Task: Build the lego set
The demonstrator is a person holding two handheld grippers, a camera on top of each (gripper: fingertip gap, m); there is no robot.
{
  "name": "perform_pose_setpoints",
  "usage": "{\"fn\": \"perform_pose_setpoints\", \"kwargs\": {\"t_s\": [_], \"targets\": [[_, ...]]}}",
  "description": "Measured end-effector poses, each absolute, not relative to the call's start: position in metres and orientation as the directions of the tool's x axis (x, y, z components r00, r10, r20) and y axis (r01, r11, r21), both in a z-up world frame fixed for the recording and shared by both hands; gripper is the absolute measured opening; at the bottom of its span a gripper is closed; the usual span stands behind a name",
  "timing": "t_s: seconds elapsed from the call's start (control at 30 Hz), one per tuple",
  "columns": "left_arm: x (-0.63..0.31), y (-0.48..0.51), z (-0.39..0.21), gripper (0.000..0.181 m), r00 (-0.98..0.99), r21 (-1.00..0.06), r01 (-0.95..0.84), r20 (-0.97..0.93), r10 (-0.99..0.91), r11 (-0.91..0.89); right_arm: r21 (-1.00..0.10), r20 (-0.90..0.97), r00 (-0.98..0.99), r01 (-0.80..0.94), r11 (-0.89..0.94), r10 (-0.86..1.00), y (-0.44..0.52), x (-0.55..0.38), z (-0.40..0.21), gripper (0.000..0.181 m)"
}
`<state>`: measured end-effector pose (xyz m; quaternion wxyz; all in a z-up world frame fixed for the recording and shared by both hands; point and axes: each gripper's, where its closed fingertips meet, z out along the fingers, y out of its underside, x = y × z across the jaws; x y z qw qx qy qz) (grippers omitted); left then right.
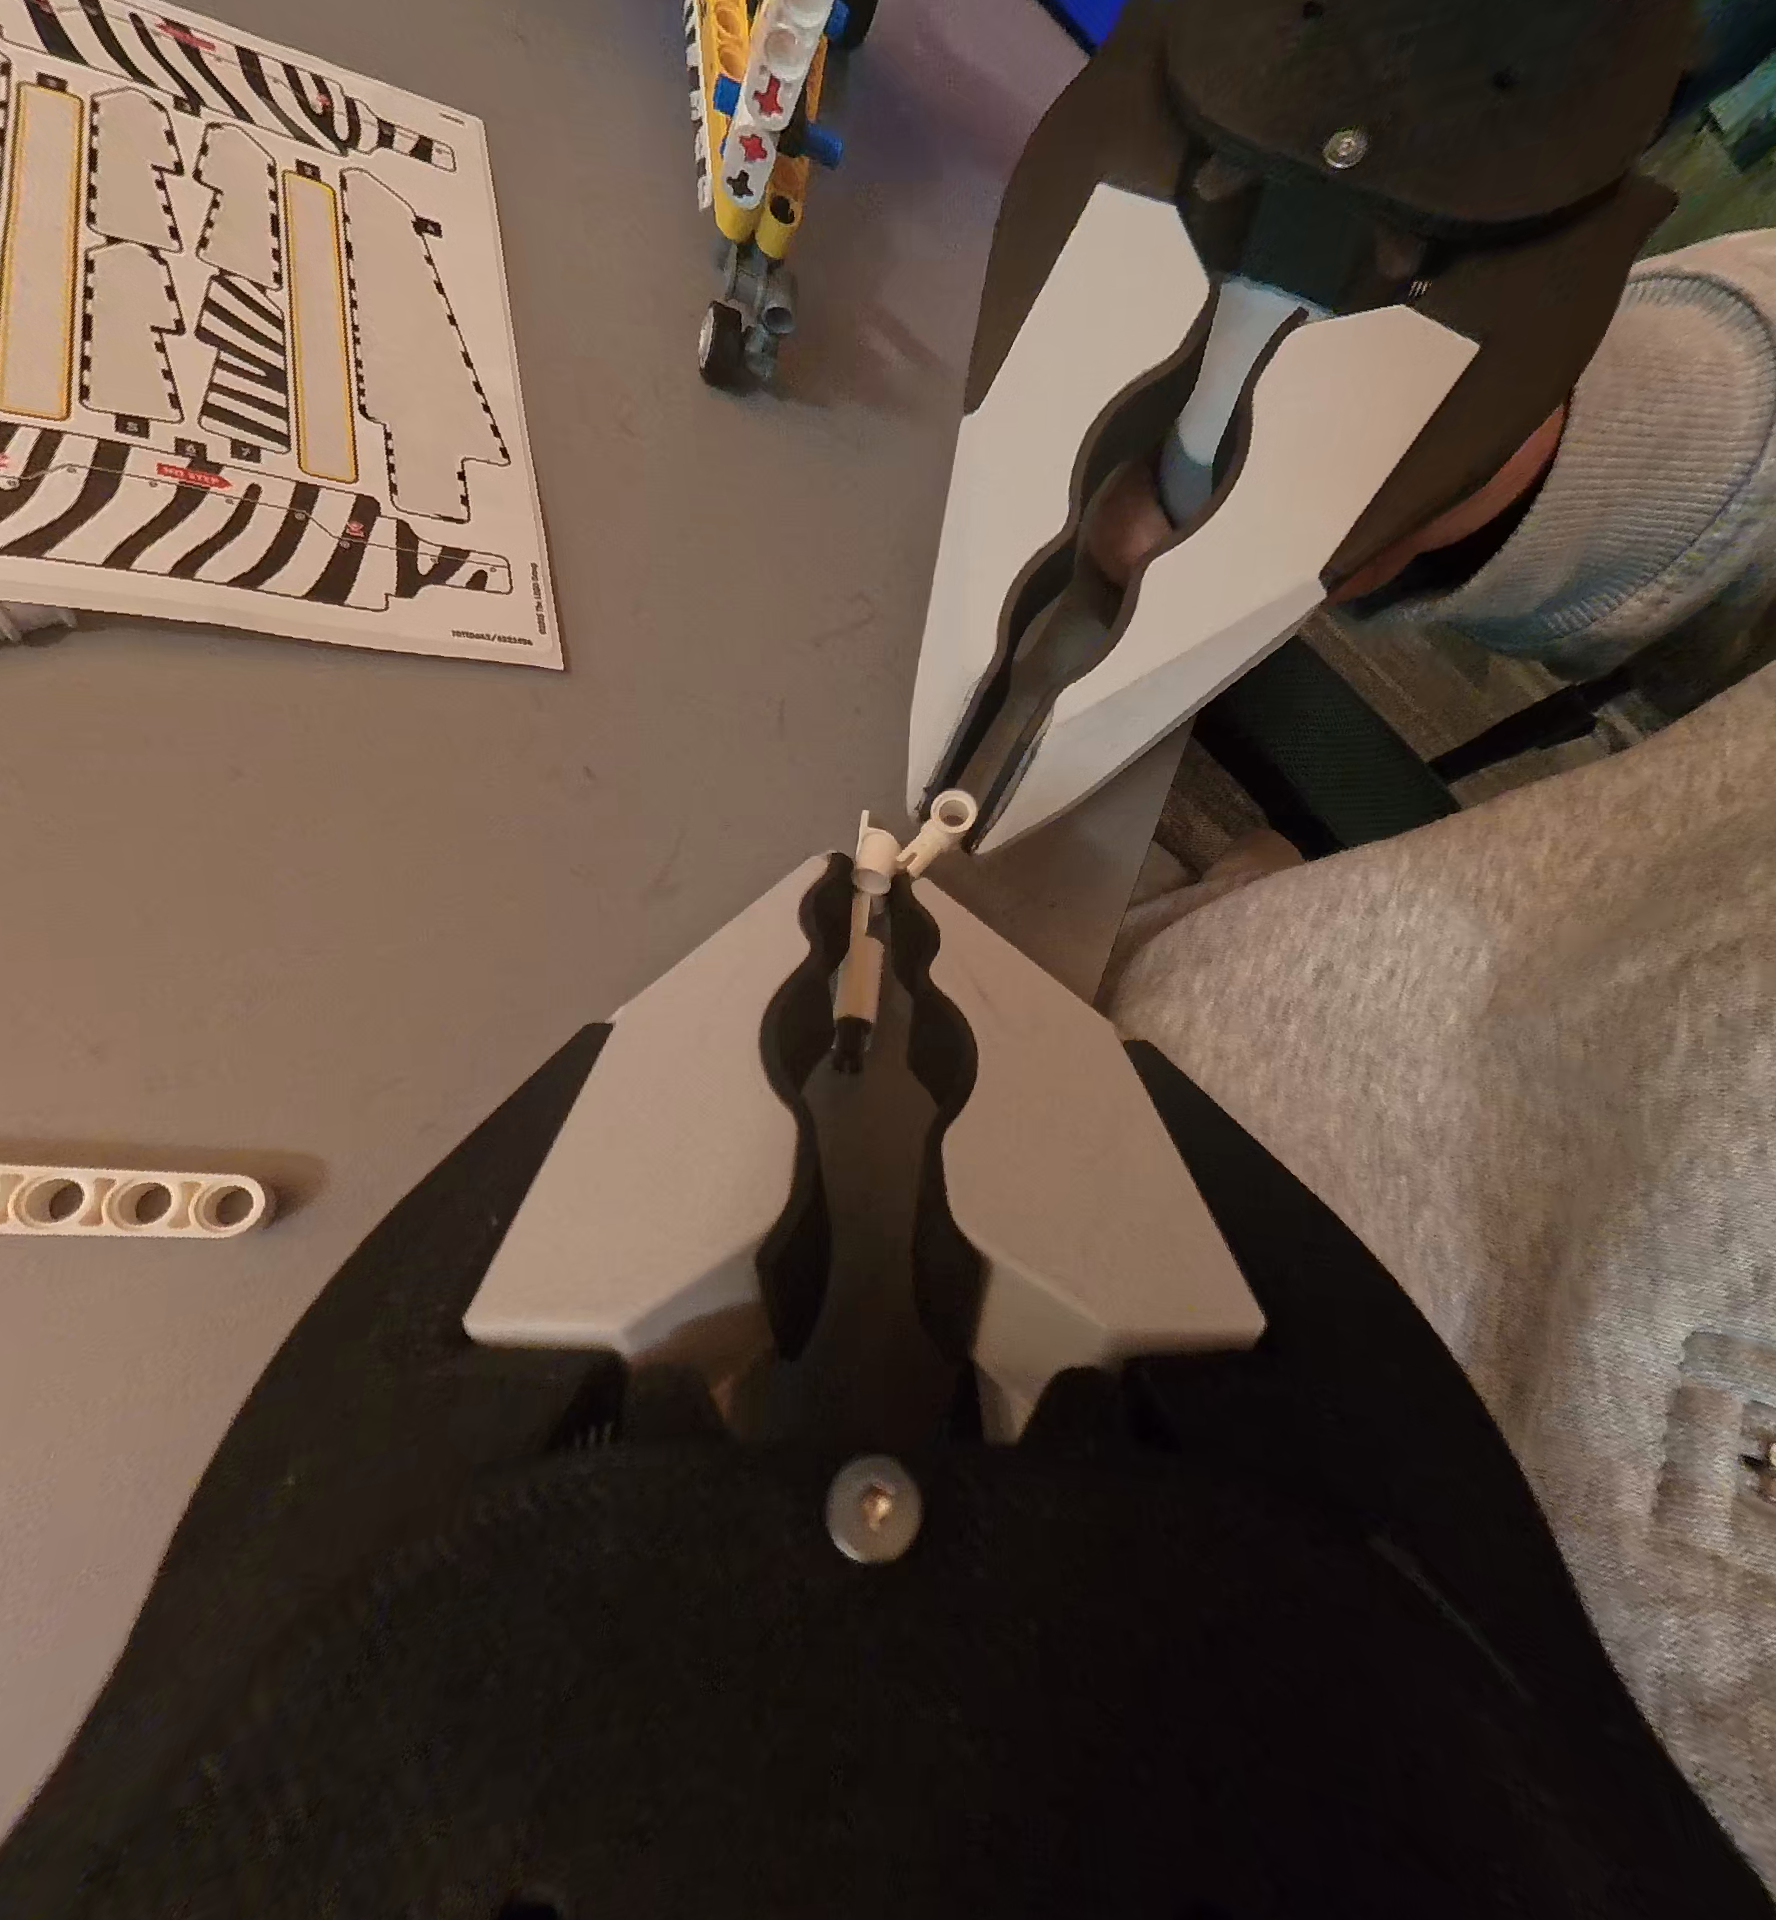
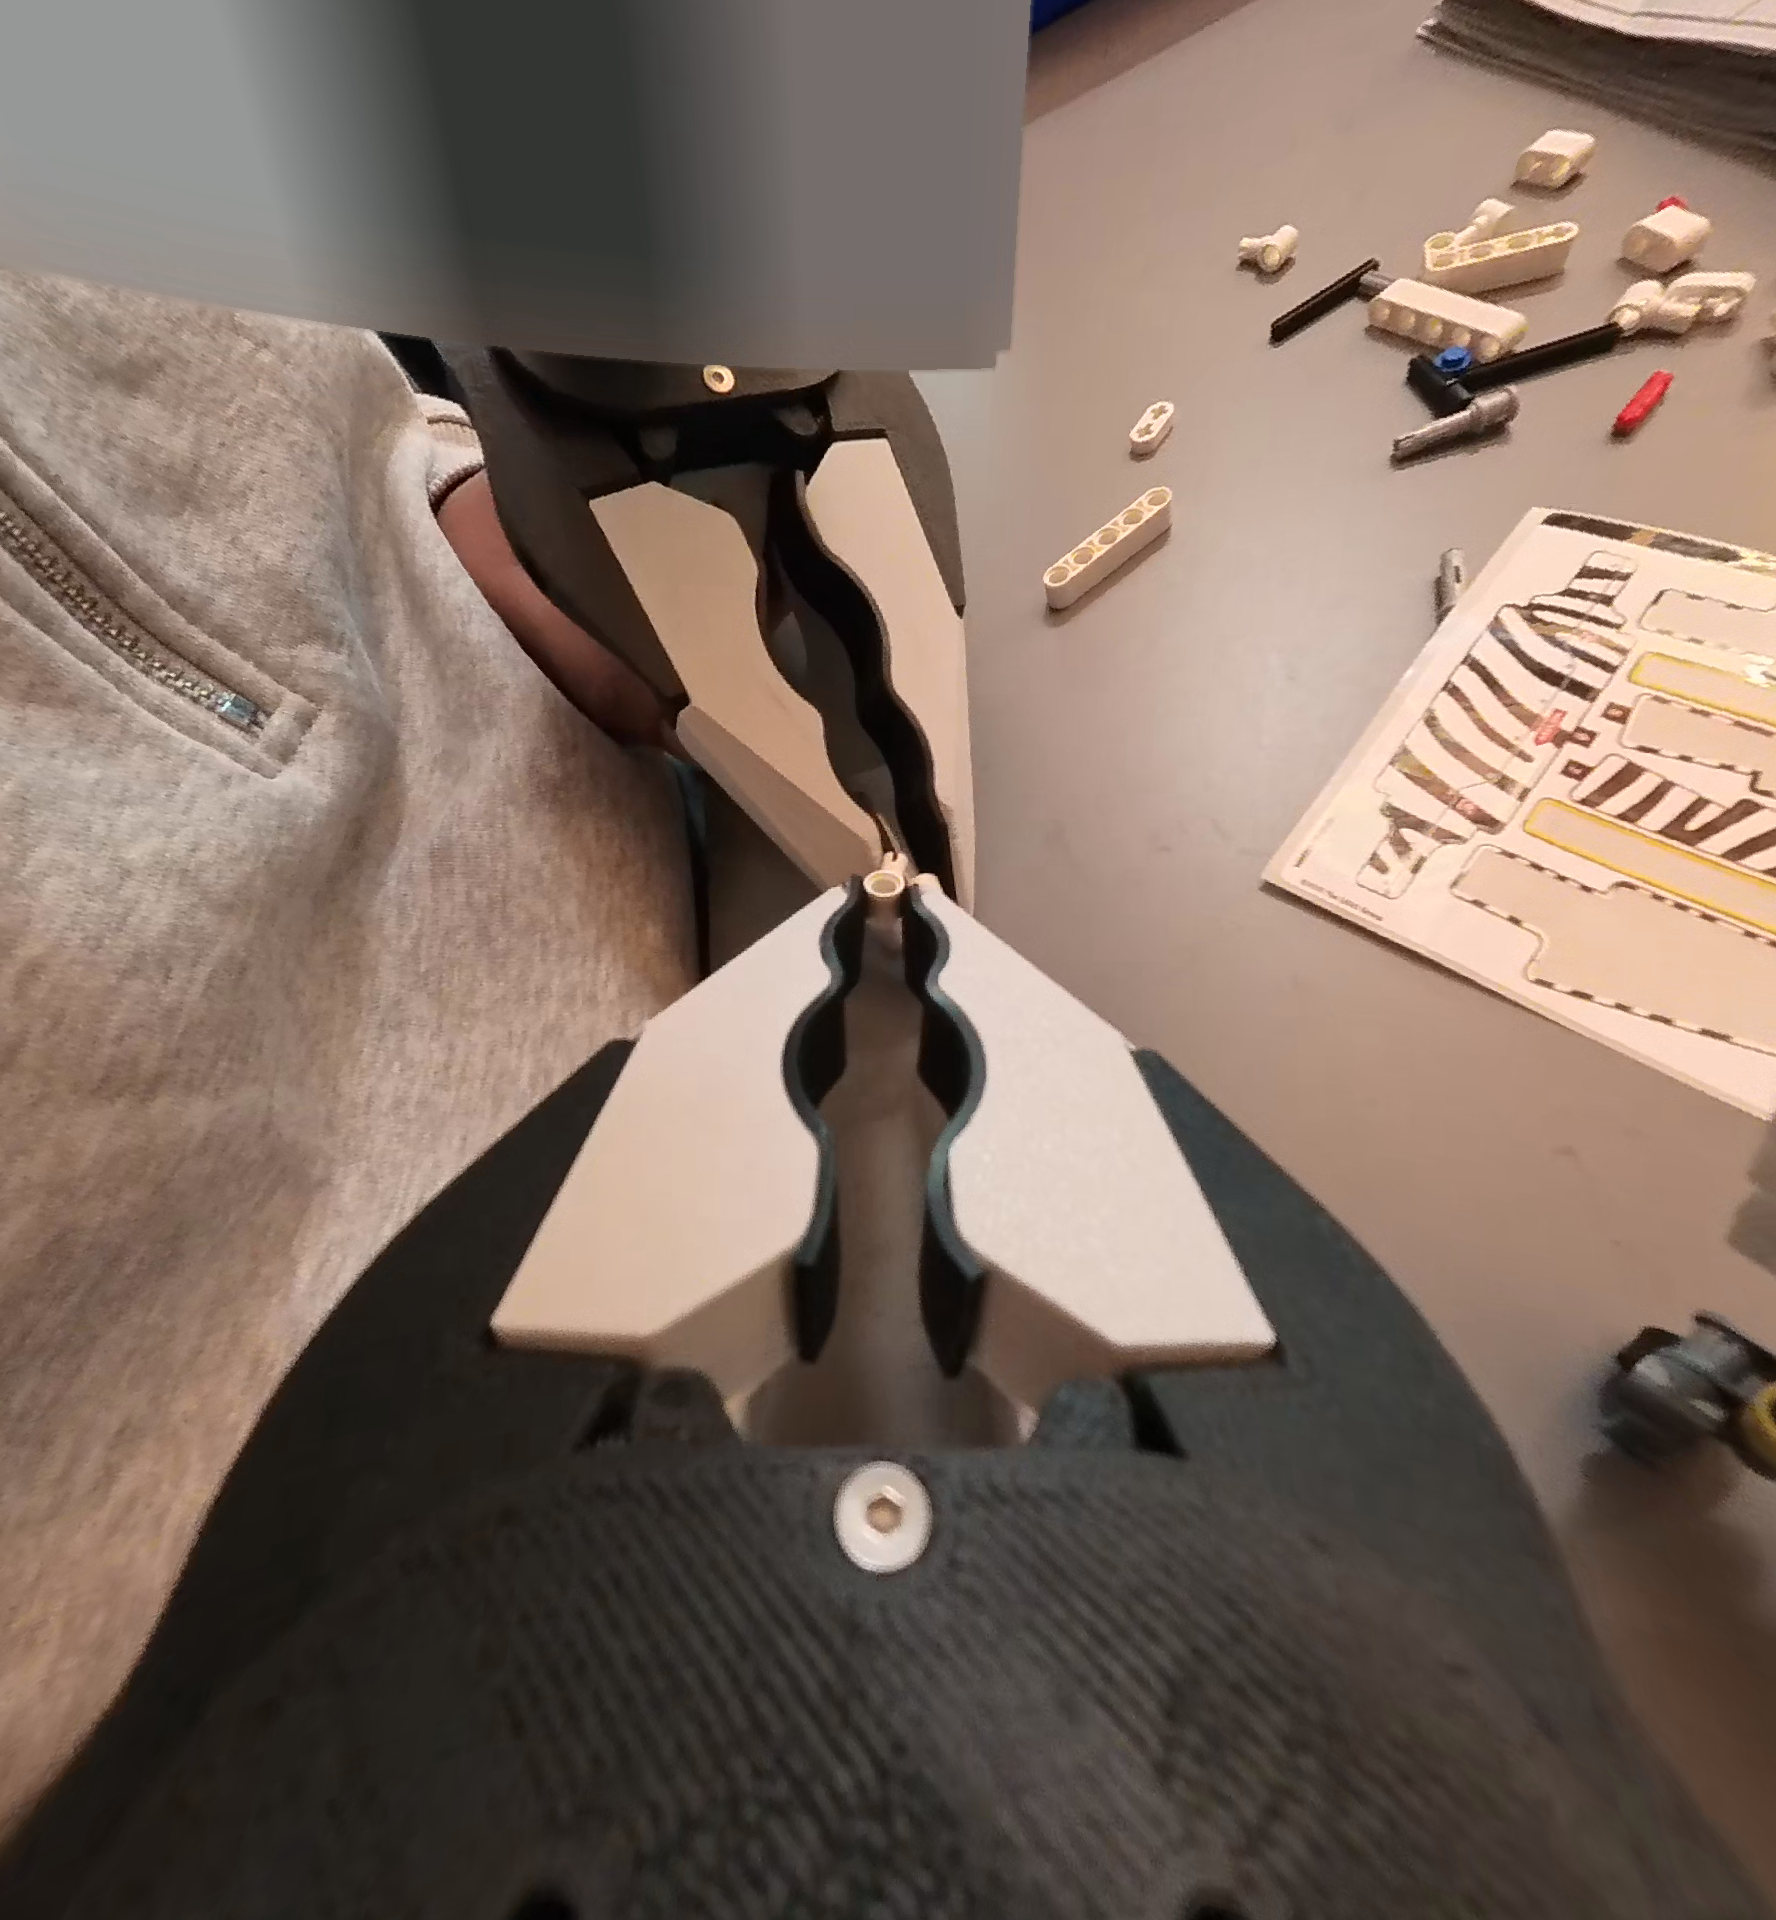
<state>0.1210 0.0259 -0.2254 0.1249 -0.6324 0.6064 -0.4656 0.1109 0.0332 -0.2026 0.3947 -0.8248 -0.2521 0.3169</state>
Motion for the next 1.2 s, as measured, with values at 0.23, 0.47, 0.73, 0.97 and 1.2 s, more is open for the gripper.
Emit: {"fn": "perform_pose_setpoints", "kwargs": {"t_s": [0.23,0.47,0.73,0.97,1.2], "targets": [[0.12,0.023,-0.226,0.008,-0.188,-0.725,-0.656,0.427,-0.885,-0.211,-0.683,-0.265,0.72,0.328,-0.652,0.641,0.033,0.132,-0.205,0.005],[0.117,0.014,-0.228,0.008,-0.249,-0.761,-0.644,0.304,-0.92,-0.078,-0.386,-0.271,0.663,0.589,-0.71,0.698,0.015,0.127,-0.218,0.006],[0.115,0.011,-0.228,0.007,-0.272,-0.769,-0.637,0.293,-0.917,-0.057,-0.301,-0.262,0.632,0.664,-0.684,0.729,0.013,0.118,-0.218,0.006],[0.114,0.01,-0.228,0.007,-0.281,-0.776,-0.63,0.265,-0.922,-0.031,-0.283,-0.275,0.623,0.675,-0.682,0.732,0.013,0.115,-0.22,0.006],[0.113,0.009,-0.23,0.008,-0.294,-0.801,-0.588,0.082,-0.952,0.113,-0.263,-0.28,0.651,0.654,-0.709,0.705,0.011,0.113,-0.22,0.005]]}}
